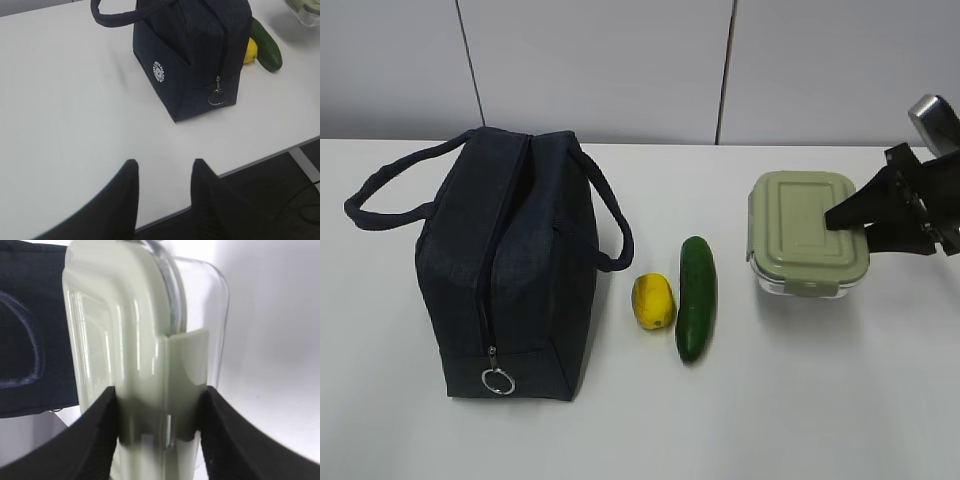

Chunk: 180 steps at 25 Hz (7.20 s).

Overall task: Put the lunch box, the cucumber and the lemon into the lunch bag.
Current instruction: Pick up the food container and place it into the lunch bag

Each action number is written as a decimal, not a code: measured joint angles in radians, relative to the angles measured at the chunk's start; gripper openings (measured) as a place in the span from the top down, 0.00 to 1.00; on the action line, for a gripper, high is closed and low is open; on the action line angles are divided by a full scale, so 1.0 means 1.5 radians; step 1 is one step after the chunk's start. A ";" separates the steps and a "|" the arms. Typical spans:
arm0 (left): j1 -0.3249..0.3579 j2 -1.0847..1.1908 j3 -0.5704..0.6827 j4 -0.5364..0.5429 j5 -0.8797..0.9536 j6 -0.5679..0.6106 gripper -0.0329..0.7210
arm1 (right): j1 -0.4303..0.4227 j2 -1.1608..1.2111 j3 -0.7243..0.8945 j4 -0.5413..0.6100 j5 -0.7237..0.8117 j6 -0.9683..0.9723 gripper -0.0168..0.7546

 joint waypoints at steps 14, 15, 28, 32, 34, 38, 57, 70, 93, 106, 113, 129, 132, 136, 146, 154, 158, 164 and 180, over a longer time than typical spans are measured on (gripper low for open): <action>0.000 0.010 0.000 -0.020 0.000 0.000 0.64 | 0.001 -0.136 0.004 0.013 0.018 0.058 0.51; 0.000 0.016 0.000 -0.027 -0.001 0.000 0.64 | 0.001 -0.144 0.004 0.015 0.018 0.061 0.51; 0.000 0.153 -0.002 -0.060 -0.061 0.000 0.64 | 0.001 -0.178 0.004 0.046 0.021 0.091 0.51; 0.000 0.201 -0.006 -0.089 -0.116 0.000 0.64 | 0.004 -0.192 0.004 0.056 0.021 0.099 0.51; 0.000 0.238 -0.006 -0.108 -0.136 0.000 0.64 | 0.018 -0.200 0.004 0.059 0.021 0.101 0.51; 0.000 0.316 -0.010 -0.135 -0.177 0.000 0.64 | 0.056 -0.205 0.004 0.073 0.021 0.103 0.51; 0.000 0.790 -0.345 -0.147 -0.090 0.000 0.62 | 0.150 -0.206 0.004 0.180 0.023 0.097 0.51; 0.000 1.000 -0.474 -0.168 -0.089 0.019 0.55 | 0.202 -0.198 0.004 0.235 0.019 0.073 0.51; 0.000 1.114 -0.553 -0.154 -0.050 0.069 0.97 | 0.318 -0.115 -0.007 0.324 -0.006 0.038 0.51; 0.000 1.059 -0.564 -0.267 -0.030 0.118 0.97 | 0.318 -0.115 -0.007 0.356 -0.074 0.024 0.51; 0.000 1.059 -0.564 -0.303 -0.035 0.138 0.97 | 0.318 -0.115 -0.007 0.259 -0.099 0.031 0.51; 0.000 1.069 -0.564 -0.454 -0.064 0.212 0.97 | 0.364 -0.061 -0.019 0.248 -0.137 0.050 0.51; 0.000 1.070 -0.564 -0.466 -0.063 0.215 0.97 | 0.372 -0.042 -0.032 0.284 -0.138 0.026 0.51; 0.000 1.073 -0.564 -0.492 -0.075 0.218 0.97 | 0.382 -0.022 -0.074 0.306 -0.156 0.015 0.51; 0.000 1.122 -0.564 -0.560 -0.095 0.230 0.97 | 0.412 0.080 -0.158 0.322 -0.161 0.014 0.51; 0.003 1.156 -0.564 -0.561 -0.107 0.230 0.97 | 0.412 0.133 -0.178 0.332 -0.170 0.014 0.51; 0.004 1.156 -0.564 -0.561 -0.113 0.230 0.97 | 0.412 0.144 -0.178 0.335 -0.177 0.014 0.51; 0.004 1.158 -0.564 -0.560 -0.125 0.230 0.97 | 0.413 0.172 -0.180 0.355 -0.171 0.014 0.51; 0.004 1.188 -0.564 -0.561 -0.135 0.233 0.97 | 0.425 0.185 -0.180 0.364 -0.185 0.009 0.51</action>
